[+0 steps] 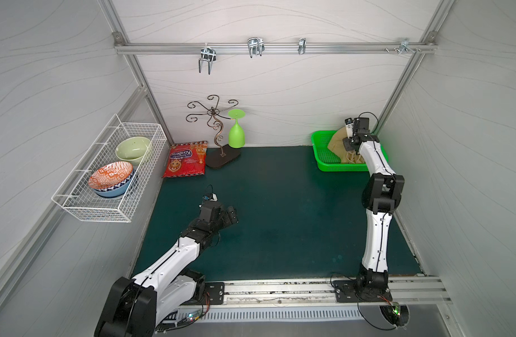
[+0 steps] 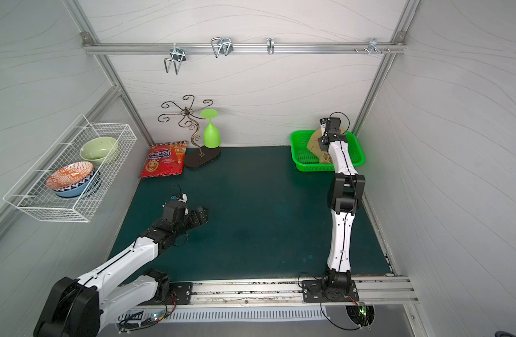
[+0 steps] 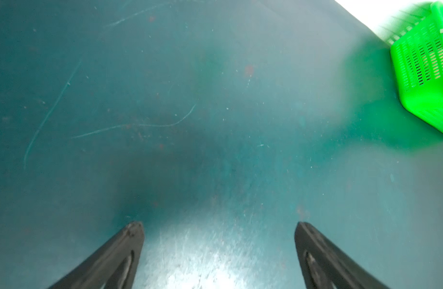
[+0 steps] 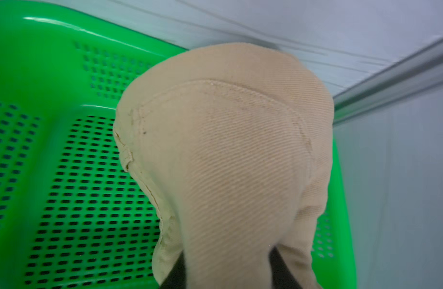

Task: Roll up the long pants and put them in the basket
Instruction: Place the long pant in the bin.

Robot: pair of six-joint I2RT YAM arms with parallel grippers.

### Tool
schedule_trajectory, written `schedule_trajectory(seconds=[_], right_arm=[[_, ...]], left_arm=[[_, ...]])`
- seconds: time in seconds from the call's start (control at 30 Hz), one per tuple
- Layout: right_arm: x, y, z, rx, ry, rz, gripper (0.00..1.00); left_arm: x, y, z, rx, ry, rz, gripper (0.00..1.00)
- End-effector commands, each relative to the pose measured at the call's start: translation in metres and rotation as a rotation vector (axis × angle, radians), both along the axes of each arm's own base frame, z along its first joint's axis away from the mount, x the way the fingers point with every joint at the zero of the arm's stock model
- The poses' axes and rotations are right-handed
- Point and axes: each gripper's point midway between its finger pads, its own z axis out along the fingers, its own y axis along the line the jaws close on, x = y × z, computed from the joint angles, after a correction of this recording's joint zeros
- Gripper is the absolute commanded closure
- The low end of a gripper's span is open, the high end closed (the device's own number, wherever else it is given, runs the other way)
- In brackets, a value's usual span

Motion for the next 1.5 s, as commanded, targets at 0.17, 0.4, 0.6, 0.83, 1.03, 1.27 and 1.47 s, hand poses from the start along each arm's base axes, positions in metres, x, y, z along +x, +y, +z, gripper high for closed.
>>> schedule_trajectory(seconds=[0.17,0.4,0.6,0.83,1.03,1.27,1.47], right_arm=[[0.011,0.069,-0.019,0.429,-0.020,0.110,1.00],[0.004,0.066,-0.054,0.649,0.074,0.039,1.00],[-0.006,0.067,-0.076,0.703,0.130,0.011,0.62],[-0.014,0.042,-0.046,0.719,0.083,-0.065,0.43],[-0.025,0.023,0.000,0.652,0.042,-0.101,0.33],[-0.042,0.014,0.038,0.568,0.014,-0.096,0.01],[-0.081,0.006,0.069,0.501,0.013,-0.132,0.01]], left_arm=[[0.026,-0.001,0.017,0.001,-0.081,0.026,0.02],[0.039,-0.004,0.022,0.016,-0.101,0.019,0.01],[0.052,-0.004,0.032,0.026,-0.132,0.027,0.02],[0.071,0.023,0.065,0.063,-0.198,0.151,0.01],[0.087,0.061,0.104,0.053,-0.290,0.294,0.01],[0.087,0.116,0.105,0.128,-0.284,0.450,0.01],[0.061,0.154,0.098,0.424,-0.319,0.521,0.01]])
